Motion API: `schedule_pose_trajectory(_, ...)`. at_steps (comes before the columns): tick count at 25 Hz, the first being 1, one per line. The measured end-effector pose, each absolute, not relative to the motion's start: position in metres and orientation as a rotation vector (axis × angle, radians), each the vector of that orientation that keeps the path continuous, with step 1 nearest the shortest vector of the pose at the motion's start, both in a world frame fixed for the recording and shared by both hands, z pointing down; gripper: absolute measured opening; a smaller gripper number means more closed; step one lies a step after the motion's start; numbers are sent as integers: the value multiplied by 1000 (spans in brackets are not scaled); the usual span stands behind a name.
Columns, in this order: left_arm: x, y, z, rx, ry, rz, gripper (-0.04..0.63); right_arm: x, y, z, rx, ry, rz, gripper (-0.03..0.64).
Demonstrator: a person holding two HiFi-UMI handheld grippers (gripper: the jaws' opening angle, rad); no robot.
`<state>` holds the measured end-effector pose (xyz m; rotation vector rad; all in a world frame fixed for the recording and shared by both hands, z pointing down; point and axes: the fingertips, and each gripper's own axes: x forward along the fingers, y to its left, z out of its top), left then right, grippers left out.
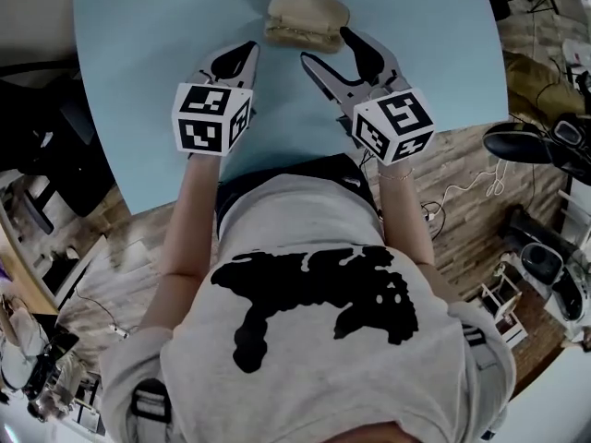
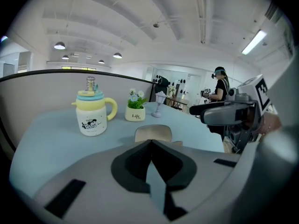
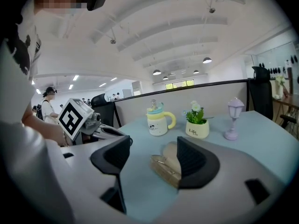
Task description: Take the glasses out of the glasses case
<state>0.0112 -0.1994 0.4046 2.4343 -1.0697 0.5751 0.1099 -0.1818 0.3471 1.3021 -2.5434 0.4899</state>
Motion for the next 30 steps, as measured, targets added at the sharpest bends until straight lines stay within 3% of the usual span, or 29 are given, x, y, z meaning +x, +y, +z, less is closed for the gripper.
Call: schedule_pose_trajectory(30,44,-229,461,2302,-1132,728,31,128,-213,414,1045,-2537,611,221)
